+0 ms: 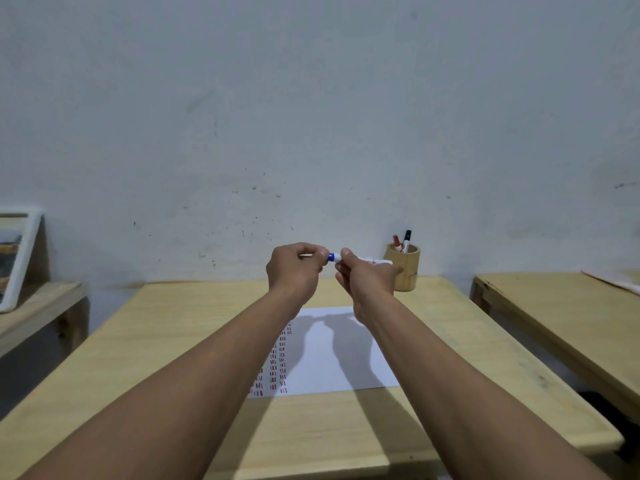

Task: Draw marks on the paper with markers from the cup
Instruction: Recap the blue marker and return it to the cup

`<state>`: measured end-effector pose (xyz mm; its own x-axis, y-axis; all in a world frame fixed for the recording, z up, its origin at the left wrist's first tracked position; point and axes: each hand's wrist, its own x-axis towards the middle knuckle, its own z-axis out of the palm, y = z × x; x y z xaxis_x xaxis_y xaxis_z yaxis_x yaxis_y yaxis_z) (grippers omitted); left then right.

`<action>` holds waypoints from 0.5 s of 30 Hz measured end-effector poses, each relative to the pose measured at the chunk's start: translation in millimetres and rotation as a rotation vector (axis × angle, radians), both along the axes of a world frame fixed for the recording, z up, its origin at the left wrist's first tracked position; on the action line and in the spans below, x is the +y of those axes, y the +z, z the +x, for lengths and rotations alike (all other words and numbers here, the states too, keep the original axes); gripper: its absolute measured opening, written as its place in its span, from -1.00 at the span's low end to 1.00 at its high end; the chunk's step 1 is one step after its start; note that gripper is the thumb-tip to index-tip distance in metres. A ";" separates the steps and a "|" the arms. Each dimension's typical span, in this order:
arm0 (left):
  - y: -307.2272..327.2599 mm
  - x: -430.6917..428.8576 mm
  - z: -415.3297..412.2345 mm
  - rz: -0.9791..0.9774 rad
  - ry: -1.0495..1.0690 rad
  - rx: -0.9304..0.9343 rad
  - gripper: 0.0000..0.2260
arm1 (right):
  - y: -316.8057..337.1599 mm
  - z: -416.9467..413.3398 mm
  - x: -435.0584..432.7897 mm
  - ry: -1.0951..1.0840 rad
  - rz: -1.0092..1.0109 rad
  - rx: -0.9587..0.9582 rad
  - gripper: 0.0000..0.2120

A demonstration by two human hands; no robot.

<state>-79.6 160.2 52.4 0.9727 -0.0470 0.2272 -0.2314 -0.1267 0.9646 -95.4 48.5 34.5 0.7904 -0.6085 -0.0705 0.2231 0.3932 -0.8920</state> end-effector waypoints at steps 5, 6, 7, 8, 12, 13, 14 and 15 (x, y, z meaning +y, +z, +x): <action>16.4 -18.9 -0.7 0.142 0.092 -0.158 -0.89 | 6.6 -10.7 -8.9 -0.014 -0.482 0.114 -0.80; 19.6 -22.3 1.5 0.170 0.093 -0.179 -0.88 | 6.8 -12.2 -13.7 -0.003 -0.556 0.145 -0.82; 22.8 -26.0 4.2 0.198 0.089 -0.195 -0.88 | 8.1 -14.0 -18.7 -0.001 -0.646 0.178 -0.81; 25.8 -30.5 7.1 0.226 0.082 -0.207 -0.87 | 9.1 -15.3 -24.6 0.005 -0.737 0.202 -0.79; 35.0 -53.5 17.8 0.309 0.041 -0.253 -0.86 | 7.6 -11.8 -52.5 -0.004 -0.957 0.239 -0.83; 36.1 -60.1 20.8 0.310 0.030 -0.260 -0.85 | 6.7 -9.4 -60.7 -0.014 -1.007 0.251 -0.81; 37.2 -66.7 23.5 0.306 0.020 -0.264 -0.83 | 6.8 -7.5 -68.3 -0.022 -1.045 0.262 -0.79; 37.3 -73.6 25.8 0.298 0.016 -0.267 -0.79 | 7.6 -5.7 -76.0 -0.031 -1.073 0.261 -0.78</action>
<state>-53.8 86.6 89.7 0.8824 -0.1342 0.4510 -0.4648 -0.3973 0.7913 -101.1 -27.5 42.1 0.8115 -0.4730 0.3432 -0.0257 -0.6155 -0.7877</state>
